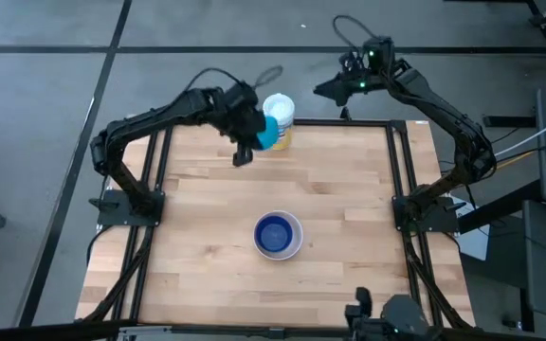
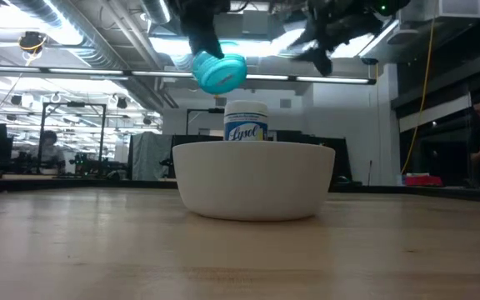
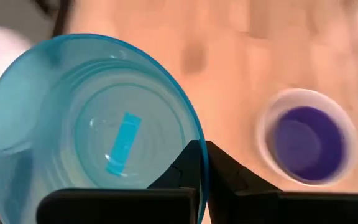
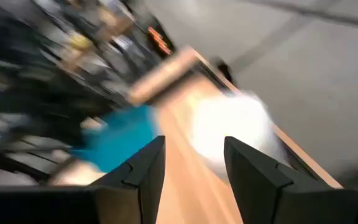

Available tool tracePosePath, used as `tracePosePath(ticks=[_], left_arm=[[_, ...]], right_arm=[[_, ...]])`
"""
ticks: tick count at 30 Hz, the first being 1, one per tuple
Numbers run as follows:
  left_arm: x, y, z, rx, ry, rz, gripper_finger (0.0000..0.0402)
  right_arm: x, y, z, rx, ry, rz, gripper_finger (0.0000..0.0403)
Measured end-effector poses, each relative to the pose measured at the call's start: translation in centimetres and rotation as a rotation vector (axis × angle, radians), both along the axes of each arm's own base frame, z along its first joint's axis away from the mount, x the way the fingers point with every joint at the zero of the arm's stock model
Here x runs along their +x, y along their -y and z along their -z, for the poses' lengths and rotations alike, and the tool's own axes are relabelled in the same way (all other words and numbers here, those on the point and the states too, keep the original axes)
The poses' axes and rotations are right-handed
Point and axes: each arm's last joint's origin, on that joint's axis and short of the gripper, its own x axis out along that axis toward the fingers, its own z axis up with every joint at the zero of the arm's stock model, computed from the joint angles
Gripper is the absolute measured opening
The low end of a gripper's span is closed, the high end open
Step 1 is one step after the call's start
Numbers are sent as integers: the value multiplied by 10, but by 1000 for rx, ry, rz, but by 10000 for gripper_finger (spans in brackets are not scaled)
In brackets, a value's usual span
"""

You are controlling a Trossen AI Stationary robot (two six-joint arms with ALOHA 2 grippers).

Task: Nest bowls inside each other
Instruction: Stack the light blue bowl on top of the dark blue bowl

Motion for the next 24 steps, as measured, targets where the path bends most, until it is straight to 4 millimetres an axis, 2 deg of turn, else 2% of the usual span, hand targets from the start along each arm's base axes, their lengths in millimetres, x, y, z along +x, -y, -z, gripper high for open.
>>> tracePosePath(ticks=[4, 9, 14, 19, 21, 24], left_arm=[[15, 46, 0, -24, -4, 117, 2], [27, 99, 5, -45, -34, 221, 2], [53, 142, 42, -45, -179, 255, 2], [83, 172, 91, -57, -288, 245, 2], [92, 180, 100, -67, -260, 245, 2], [99, 189, 100, -79, -201, 238, 2]], right_arm=[[-9, -3, 15, -24, -182, 28, 173], [-11, -5, 19, -48, -226, -7, 178], [-11, -5, 19, -81, -229, -24, 172], [-12, -6, 20, -94, -236, -35, 164], [-12, -6, 20, -96, -239, -42, 163], [-13, -5, 20, -108, -242, -48, 163]])
